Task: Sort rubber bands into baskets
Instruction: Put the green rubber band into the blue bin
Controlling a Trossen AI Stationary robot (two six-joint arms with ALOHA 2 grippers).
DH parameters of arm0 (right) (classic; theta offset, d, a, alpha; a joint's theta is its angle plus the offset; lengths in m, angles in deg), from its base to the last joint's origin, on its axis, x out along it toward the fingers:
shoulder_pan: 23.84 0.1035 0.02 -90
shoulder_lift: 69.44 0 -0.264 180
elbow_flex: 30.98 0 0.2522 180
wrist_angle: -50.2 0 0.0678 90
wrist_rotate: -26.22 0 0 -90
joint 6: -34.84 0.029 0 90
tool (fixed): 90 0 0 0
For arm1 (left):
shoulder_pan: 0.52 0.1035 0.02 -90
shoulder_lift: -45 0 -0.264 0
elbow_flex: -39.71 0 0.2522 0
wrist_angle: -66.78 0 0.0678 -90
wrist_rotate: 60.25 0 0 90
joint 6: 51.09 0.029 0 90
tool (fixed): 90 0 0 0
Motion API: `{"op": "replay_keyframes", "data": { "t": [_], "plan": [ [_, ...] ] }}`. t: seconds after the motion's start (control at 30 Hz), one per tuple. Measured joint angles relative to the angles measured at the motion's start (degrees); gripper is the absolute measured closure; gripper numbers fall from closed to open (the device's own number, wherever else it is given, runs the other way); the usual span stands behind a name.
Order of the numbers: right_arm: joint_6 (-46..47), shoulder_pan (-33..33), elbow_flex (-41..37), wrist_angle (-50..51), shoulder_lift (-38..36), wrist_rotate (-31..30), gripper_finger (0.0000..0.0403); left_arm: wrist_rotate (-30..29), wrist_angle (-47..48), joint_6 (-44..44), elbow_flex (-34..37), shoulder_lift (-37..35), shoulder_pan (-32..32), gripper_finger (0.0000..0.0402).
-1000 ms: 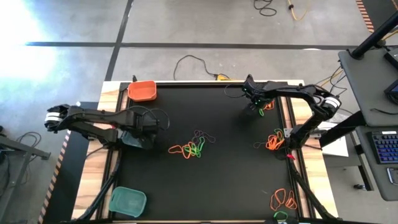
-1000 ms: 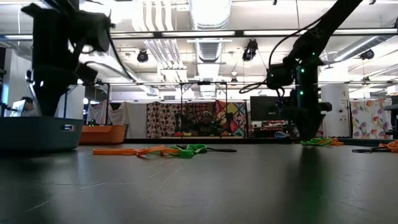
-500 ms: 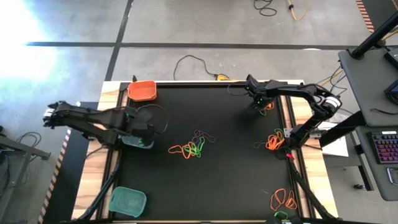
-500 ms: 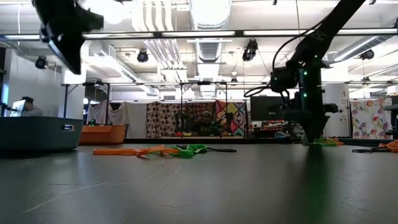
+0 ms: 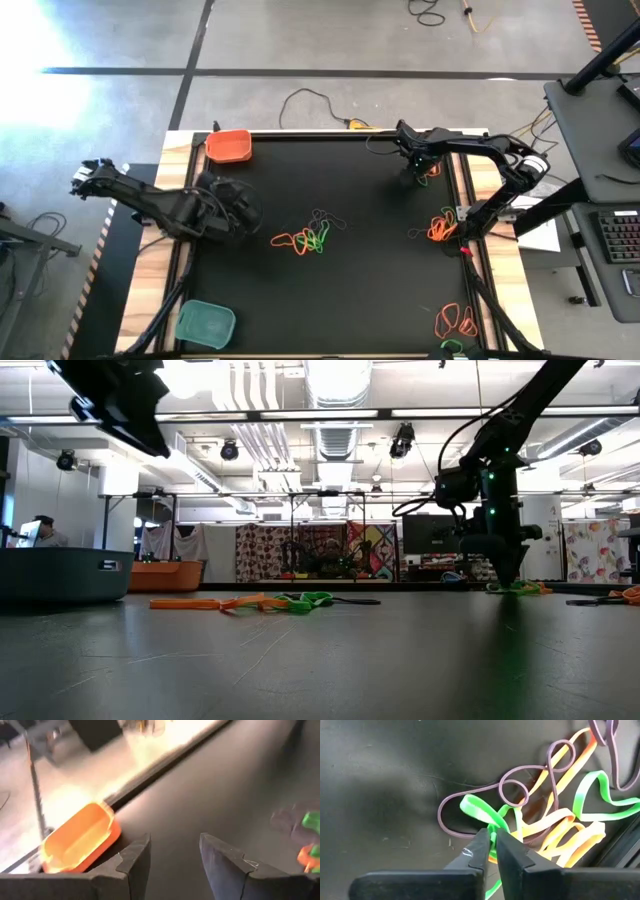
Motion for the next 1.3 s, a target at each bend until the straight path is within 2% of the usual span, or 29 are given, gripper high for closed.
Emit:
{"op": "replay_keyframes", "data": {
  "t": [0.1, 0.23, 0.4, 0.53, 0.67, 0.8, 0.9, 0.97, 1.13, 1.3],
  "plan": [
    [-0.75, 0.14, 1.77, 3.12, 0.0, 0.71, 0.0392, -4.29, -13.76, 3.37, 5.39, 0.44, -1.88, 0.0246],
    [-0.97, 1.95, 7.14, 8.84, -0.04, 6.45, 0.0393, -4.34, -31.0, 11.49, 11.52, 1.1, -3.08, 0.0246],
    [0.68, 7.36, 13.03, 6.02, -0.07, 10.8, 0.0393, -4.1, -42.37, 16.04, 14.63, 1.85, -3.47, 0.0246],
    [0.01, 13.36, 14.8, -5.03, 0.33, 11.18, 0.0393, -4.13, -43.47, 16.28, 14.81, 2.79, -3.47, 0.0246],
    [-1.77, 18.61, 13.91, -21.42, 3.06, 11.89, 0.0393, -4.09, -43.55, 16.3, 14.36, 3.78, -3.47, 0.0246],
    [2.0, 22.65, 12.54, -38.41, 8.23, 14.75, 0.0393, -4.06, -43.23, 16.31, 12.91, 4.82, -3.45, 0.0246],
    [3.78, 25.26, 12.89, -46.07, 13.43, 15.06, 0.0393, -4.04, -40.34, 16.31, 10.79, 5.12, -3.45, 0.0246],
    [3.59, 26.61, 13.92, -48.54, 17.21, 15.07, 0.039, -4.0, -37.14, 16.45, 9.13, 5.14, -3.45, 0.0246],
    [3.15, 27.8, 18.31, -44.92, 24.32, 15.04, 0.0381, -0.35, -30.0, 11.25, 5.37, 5.17, -3.43, 0.0247],
    [3.02, 27.89, 21.02, -43.88, 26.78, 14.99, 0.0359, 0.09, -30.31, 10.59, 6.18, 6.23, -3.36, 0.0252]
  ]
}}
